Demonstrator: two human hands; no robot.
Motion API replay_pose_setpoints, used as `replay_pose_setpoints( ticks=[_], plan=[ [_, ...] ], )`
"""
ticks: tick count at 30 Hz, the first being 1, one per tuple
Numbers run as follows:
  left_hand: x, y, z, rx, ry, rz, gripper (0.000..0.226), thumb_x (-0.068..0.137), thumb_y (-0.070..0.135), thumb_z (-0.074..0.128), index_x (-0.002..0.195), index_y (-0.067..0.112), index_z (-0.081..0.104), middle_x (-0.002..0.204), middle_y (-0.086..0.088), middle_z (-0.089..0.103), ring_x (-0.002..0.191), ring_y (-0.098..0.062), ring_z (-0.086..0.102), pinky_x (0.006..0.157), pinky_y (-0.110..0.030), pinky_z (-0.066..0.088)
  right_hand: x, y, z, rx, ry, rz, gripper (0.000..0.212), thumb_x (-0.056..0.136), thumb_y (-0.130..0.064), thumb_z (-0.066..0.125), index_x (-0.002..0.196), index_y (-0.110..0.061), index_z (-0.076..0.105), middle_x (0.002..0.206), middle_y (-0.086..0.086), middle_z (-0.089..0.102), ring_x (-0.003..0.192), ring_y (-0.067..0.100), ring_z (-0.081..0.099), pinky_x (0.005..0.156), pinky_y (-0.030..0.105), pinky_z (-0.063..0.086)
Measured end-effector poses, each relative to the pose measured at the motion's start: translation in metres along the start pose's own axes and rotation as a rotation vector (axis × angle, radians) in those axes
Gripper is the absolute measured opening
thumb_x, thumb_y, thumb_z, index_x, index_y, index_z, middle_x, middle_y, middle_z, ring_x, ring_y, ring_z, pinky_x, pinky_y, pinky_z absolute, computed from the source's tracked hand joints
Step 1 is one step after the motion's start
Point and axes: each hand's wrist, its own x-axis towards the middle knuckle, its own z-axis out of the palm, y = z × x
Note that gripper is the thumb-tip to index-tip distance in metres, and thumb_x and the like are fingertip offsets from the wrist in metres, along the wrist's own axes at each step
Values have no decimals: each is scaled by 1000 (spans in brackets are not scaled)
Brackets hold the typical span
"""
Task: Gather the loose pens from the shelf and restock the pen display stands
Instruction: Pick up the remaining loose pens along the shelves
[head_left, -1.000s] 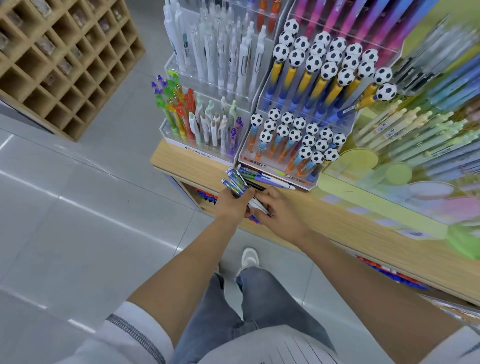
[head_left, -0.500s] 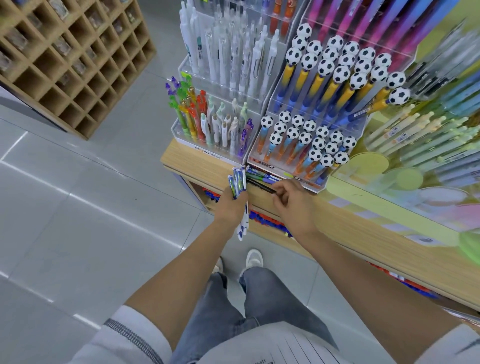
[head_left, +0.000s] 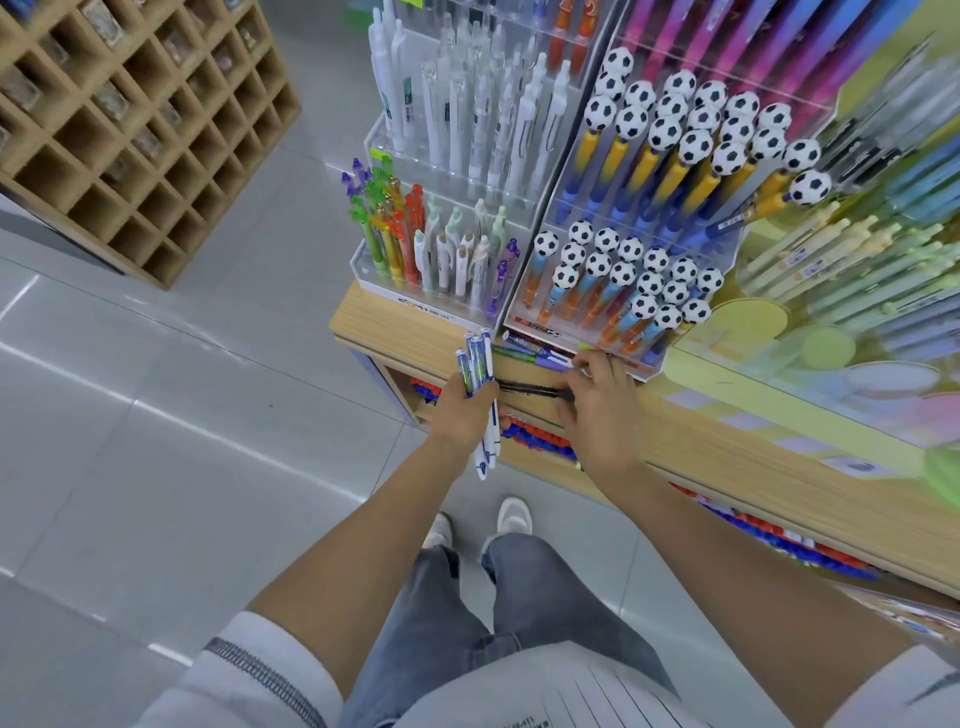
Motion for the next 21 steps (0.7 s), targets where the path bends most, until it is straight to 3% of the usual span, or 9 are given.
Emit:
replay_pose_setpoints(
  ticks=[3, 6, 13, 21],
  plan=[
    [2, -3, -2, 10, -16, 0, 9, 95, 24, 54, 102, 18, 53, 101, -23, 64, 95, -39, 65, 89, -55, 53, 1, -1, 0, 27, -12, 3, 18, 77, -7, 73, 93, -11, 70, 98, 8, 56, 91, 29, 55, 77, 41, 48],
    [2, -2, -3, 21, -25, 4, 13, 94, 25, 55, 104, 16, 53, 103, -24, 65, 97, -41, 64, 90, -55, 52, 1, -2, -1, 54, -49, 14, 18, 78, -7, 73, 95, -13, 68, 98, 8, 59, 86, 29, 57, 75, 39, 48],
    [5, 0, -5, 22, -36, 3, 5, 93, 23, 55, 96, 20, 53, 103, -22, 66, 96, -40, 65, 91, -54, 52, 5, -4, -11, 86, -218, -15, 20, 89, -11, 62, 107, -13, 57, 106, 8, 58, 96, 28, 54, 74, 39, 42],
    [4, 3, -8, -46, -62, 22, 11, 97, 15, 52, 108, 14, 54, 79, -7, 63, 67, -20, 62, 71, -33, 57, -3, -13, -8, 276, -303, 80, 20, 93, -11, 57, 110, -9, 47, 107, 9, 55, 81, 20, 48, 66, 30, 31]
  ],
)
